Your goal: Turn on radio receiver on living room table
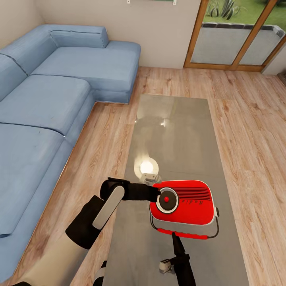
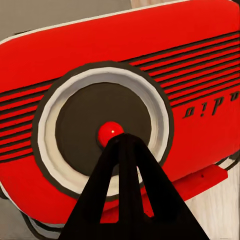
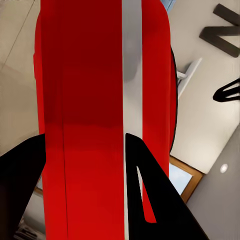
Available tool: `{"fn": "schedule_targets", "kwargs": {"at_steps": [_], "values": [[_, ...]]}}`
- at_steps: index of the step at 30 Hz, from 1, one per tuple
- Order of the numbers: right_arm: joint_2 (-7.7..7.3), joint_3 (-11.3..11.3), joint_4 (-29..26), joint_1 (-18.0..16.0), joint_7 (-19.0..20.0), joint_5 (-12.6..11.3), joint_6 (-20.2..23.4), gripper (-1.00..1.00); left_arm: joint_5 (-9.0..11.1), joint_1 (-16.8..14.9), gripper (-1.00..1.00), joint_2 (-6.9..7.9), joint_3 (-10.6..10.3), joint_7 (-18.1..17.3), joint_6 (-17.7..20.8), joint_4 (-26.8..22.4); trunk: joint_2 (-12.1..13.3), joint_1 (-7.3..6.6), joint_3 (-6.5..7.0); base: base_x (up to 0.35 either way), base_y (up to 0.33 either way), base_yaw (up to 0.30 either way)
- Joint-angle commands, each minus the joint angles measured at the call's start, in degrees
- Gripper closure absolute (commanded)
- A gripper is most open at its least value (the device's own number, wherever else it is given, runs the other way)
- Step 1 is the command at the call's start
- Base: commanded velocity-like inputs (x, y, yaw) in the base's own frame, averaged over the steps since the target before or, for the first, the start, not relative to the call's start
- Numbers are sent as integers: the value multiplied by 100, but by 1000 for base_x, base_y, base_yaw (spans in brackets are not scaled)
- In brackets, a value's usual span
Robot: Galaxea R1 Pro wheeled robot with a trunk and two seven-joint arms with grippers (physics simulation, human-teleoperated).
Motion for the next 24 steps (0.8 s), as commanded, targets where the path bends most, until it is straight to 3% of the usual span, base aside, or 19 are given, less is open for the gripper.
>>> {"fn": "schedule_targets", "kwargs": {"at_steps": [1, 8, 19, 21, 24], "values": [[0, 4, -3, 1, -5, 32, 9, 100, -5, 0, 100, -11, 1, 3, 0, 43, 0, 0, 0, 0, 0, 0], [0, 6, -3, 0, -6, 32, 10, 100, -45, 0, 100, -23, 85, 15, 0, 376, 0, 0, 0, 0, 0, 0], [0, 4, -3, 0, -6, 32, 10, 100, -64, -7, 100, -33, 178, 15, 0, 476, 0, 0, 0, 0, 0, 0], [1, 10, -3, -1, -6, 32, 10, 100, -59, -10, 100, -87, 182, 15, 0, 543, 0, 0, 0, 0, 0, 0], [7, 13, -3, -1, -6, 29, 11, 100, -63, -14, 100, -338, 180, 15, 0, 713, 0, 0, 0, 0, 0, 0]]}}
